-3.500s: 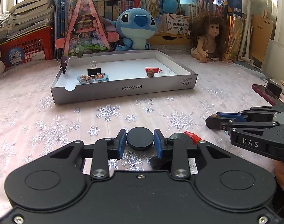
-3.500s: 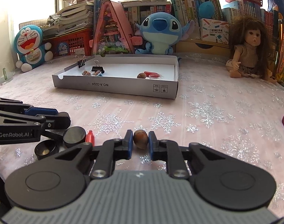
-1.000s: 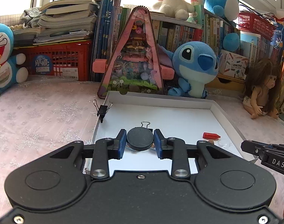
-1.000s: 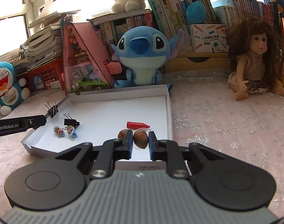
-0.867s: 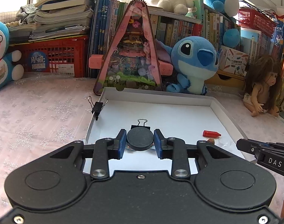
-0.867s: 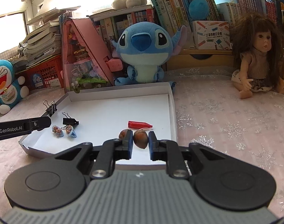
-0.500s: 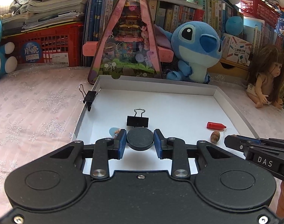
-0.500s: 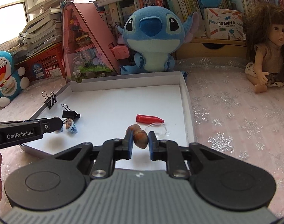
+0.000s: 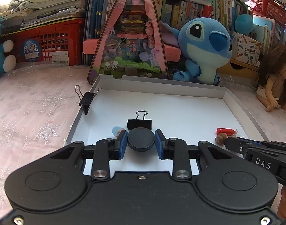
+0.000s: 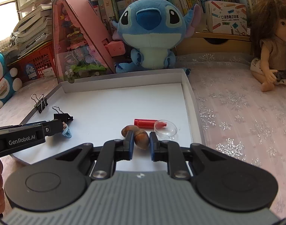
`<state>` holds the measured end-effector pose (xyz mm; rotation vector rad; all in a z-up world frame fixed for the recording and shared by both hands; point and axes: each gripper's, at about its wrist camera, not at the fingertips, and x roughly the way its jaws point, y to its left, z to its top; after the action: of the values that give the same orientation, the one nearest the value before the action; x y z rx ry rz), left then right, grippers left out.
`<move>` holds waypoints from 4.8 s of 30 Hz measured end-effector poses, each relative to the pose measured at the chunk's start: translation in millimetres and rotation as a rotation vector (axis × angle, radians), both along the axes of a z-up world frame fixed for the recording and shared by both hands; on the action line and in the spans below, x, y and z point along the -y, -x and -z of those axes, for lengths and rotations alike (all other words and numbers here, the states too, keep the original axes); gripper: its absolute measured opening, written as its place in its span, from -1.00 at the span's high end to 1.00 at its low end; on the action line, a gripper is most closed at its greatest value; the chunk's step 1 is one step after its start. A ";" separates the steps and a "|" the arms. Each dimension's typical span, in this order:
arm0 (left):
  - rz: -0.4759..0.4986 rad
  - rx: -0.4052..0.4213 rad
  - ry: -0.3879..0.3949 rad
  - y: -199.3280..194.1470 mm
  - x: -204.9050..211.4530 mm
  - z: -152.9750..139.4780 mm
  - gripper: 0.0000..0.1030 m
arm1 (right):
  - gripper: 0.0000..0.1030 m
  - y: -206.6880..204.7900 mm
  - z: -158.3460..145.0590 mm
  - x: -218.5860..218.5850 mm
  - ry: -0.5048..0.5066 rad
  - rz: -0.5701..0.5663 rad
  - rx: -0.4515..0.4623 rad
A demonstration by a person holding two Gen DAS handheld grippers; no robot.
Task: Organize rigid objects
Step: 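Carry the puck in left gripper into the tray while right gripper carries the acorn there, then open both grippers to release the puck and acorn in the tray, then withdraw both open grippers from the tray, then grasp a black puck with left gripper while right gripper moves toward the red crayon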
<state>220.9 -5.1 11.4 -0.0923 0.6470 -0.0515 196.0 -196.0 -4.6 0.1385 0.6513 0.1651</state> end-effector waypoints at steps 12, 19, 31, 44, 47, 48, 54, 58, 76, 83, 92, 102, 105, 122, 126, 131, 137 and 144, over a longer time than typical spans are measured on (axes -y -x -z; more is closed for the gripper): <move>-0.016 0.014 -0.017 -14.4 4.5 1.5 0.42 | 0.59 -15.4 2.2 2.6 0.005 0.019 0.002; -0.030 0.014 -0.022 -21.8 8.0 0.9 0.42 | 0.59 -19.5 2.5 1.4 0.025 0.018 0.007; -0.006 0.022 -0.028 -10.1 8.7 -4.5 0.18 | 0.20 -8.9 -2.2 4.8 -0.011 -0.001 0.020; 0.060 0.084 -0.043 28.4 19.0 -24.3 -0.35 | -0.13 25.6 -13.6 2.7 -0.002 -0.016 0.071; 0.077 0.103 -0.050 39.6 21.6 -29.2 -0.41 | -0.22 36.2 -16.6 1.4 0.004 -0.029 0.080; 0.084 0.107 -0.049 43.2 22.4 -30.3 -0.42 | -0.26 39.6 -17.6 0.7 0.009 -0.033 0.084; 0.114 0.123 -0.045 62.9 26.4 -34.9 -0.45 | -0.39 57.9 -23.1 -6.1 0.065 -0.057 0.114; 0.124 0.127 -0.043 73.7 25.8 -36.9 -0.47 | -0.45 66.7 -25.1 -5.4 0.073 -0.059 0.120; 0.167 0.139 -0.063 133.2 21.7 -39.2 -0.65 | -0.73 111.7 -21.3 3.7 0.120 -0.027 0.143; 0.171 0.135 -0.095 163.3 18.6 -33.1 -0.73 | -0.90 134.7 -15.7 10.5 0.105 -0.039 0.144; 0.170 0.104 -0.083 187.9 12.0 -22.3 -0.81 | -1.00 159.6 -12.3 12.5 0.108 -0.054 0.151; 0.172 0.098 -0.092 208.5 6.2 -15.2 -0.81 | -1.00 182.3 -6.4 11.2 0.126 -0.073 0.154; 0.177 0.091 -0.084 218.3 3.5 -12.0 -0.81 | -1.00 190.7 -3.8 11.7 0.132 -0.080 0.152; 0.282 0.041 -0.098 261.4 5.9 11.6 -0.74 | -0.98 221.6 10.0 -3.6 0.234 -0.194 0.146; 0.303 0.029 -0.078 262.2 9.5 11.6 -0.66 | -0.97 218.5 11.5 -1.9 0.242 -0.170 0.133; 0.349 0.018 -0.060 263.8 13.6 11.7 -0.48 | -0.97 211.7 12.5 8.6 0.257 -0.111 0.118; 0.357 0.024 -0.072 263.1 21.9 14.1 -0.13 | -0.97 203.6 14.1 20.7 0.267 -0.022 0.086; 0.321 0.026 -0.049 257.7 14.1 13.8 0.33 | -0.92 208.2 10.0 26.9 0.197 -0.054 0.095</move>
<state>-36.8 -19.2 -2.4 0.0602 0.6317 -0.3457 -12.2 -222.9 -14.7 -0.0759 0.5738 0.1581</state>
